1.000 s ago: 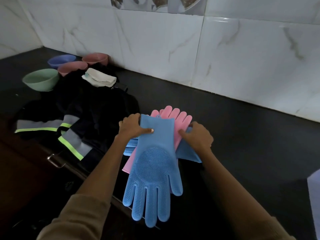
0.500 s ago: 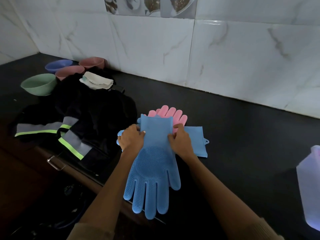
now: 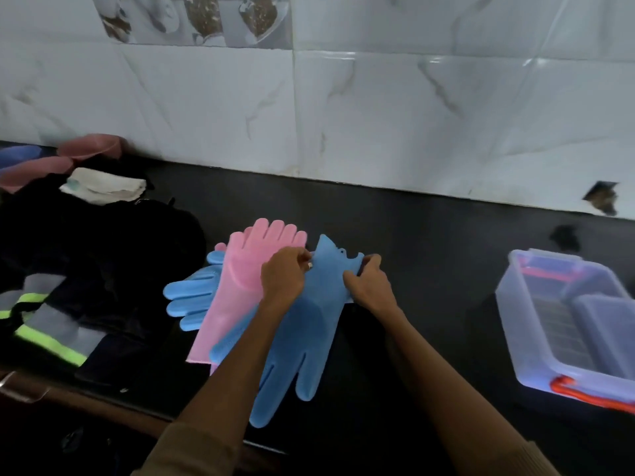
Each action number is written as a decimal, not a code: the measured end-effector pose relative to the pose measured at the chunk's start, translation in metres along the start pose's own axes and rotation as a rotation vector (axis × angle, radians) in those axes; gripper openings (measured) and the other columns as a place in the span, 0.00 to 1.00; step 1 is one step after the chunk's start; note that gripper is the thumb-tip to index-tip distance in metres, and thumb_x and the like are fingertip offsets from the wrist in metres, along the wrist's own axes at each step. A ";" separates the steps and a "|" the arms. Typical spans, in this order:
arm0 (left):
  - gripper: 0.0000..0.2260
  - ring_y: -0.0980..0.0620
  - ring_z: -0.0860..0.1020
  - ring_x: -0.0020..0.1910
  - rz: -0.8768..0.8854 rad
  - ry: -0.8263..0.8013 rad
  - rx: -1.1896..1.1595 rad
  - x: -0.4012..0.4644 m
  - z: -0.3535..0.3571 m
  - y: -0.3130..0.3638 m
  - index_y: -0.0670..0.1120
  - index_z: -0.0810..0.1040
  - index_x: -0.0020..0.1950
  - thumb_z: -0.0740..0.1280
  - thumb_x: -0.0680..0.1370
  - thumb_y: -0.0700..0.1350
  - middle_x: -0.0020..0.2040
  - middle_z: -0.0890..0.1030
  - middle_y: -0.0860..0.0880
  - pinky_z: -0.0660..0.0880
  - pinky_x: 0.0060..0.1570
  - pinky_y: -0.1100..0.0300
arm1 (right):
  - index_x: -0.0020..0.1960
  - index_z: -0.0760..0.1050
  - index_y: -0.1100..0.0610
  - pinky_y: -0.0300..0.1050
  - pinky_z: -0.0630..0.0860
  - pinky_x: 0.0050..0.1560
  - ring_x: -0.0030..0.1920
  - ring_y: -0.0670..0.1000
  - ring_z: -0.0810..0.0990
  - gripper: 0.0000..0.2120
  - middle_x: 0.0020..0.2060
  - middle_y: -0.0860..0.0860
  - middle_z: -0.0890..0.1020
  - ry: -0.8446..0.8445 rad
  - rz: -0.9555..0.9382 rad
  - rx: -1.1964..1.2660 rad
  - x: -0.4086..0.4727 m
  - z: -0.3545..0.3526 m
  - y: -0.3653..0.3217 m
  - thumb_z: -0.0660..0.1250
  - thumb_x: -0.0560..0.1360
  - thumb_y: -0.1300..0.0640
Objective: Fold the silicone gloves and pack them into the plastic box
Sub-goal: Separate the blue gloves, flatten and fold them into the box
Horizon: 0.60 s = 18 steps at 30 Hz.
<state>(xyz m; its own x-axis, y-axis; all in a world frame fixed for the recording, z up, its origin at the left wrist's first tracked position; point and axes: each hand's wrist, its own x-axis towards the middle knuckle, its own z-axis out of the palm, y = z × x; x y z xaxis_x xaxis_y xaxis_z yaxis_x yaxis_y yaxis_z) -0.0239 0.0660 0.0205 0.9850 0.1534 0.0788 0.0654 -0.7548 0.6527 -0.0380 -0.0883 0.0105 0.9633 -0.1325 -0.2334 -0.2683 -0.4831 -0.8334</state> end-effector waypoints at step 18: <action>0.08 0.49 0.76 0.51 0.504 -0.165 0.135 -0.020 0.081 0.093 0.51 0.79 0.54 0.65 0.76 0.48 0.53 0.79 0.52 0.67 0.52 0.54 | 0.57 0.71 0.49 0.52 0.75 0.52 0.51 0.55 0.79 0.12 0.52 0.51 0.81 0.030 -0.191 -0.737 0.008 -0.100 0.039 0.65 0.75 0.49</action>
<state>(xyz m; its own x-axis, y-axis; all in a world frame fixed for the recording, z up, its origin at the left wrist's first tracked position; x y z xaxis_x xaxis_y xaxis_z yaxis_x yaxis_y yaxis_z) -0.0244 -0.0588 0.0182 0.9109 -0.3425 0.2301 -0.4120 -0.7860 0.4610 -0.0408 -0.1949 0.0261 0.9953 -0.0073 -0.0962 -0.0365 -0.9515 -0.3054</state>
